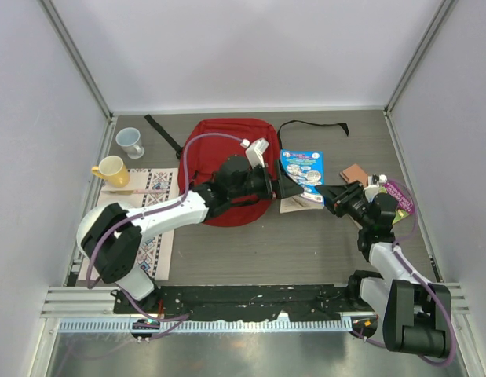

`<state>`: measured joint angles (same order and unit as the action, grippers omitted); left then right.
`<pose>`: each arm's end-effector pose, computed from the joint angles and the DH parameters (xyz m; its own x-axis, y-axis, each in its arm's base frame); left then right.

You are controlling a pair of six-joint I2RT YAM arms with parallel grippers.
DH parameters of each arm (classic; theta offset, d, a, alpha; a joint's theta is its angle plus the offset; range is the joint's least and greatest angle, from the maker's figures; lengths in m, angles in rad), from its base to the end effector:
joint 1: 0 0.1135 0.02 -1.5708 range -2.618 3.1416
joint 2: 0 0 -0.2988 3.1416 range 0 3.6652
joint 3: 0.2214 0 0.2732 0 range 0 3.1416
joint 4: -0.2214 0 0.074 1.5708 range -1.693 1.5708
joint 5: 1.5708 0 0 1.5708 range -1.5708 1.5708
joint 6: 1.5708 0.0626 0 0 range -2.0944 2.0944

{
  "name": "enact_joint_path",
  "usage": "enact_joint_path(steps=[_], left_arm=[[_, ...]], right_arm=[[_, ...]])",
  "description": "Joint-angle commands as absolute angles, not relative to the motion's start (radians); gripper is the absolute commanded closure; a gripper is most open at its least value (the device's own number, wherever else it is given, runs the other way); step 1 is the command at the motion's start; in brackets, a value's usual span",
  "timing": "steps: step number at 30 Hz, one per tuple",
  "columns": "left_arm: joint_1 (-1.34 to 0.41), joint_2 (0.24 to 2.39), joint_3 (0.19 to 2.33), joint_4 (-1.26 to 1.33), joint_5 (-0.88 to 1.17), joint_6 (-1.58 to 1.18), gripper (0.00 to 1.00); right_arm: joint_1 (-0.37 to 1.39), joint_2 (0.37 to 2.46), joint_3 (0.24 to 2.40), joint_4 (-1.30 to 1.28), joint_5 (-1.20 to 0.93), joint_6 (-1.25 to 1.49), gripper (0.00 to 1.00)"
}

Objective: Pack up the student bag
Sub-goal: Pick up the book from the center of the board.

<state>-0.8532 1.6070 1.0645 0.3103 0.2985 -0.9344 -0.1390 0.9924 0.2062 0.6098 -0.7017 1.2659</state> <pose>0.2625 -0.3288 0.2951 -0.8204 -0.2290 -0.5239 0.4181 0.3848 -0.8229 0.2109 0.0113 0.1961 -0.5516 0.8128 -0.1875 0.0086 0.2303 0.9731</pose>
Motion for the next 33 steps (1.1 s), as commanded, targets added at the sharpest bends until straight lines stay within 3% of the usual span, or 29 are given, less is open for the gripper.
enact_joint_path(steps=[1, 15, 33], left_arm=[[-0.853, 1.500, 1.045, 0.215, 0.135, -0.870, 0.00], [-0.765, 1.525, 1.075, 0.181, 0.153, -0.900, 0.00], [-0.758, 1.643, 0.986, 0.730, 0.348, -1.092, 0.00]], right_arm=[[-0.118, 0.922, 0.278, 0.658, -0.776, 1.267, 0.99], [-0.117, 0.850, 0.328, 0.748, -0.801, 1.425, 0.99], [-0.118, 0.841, 0.337, 1.008, -0.824, 1.683, 0.99]])
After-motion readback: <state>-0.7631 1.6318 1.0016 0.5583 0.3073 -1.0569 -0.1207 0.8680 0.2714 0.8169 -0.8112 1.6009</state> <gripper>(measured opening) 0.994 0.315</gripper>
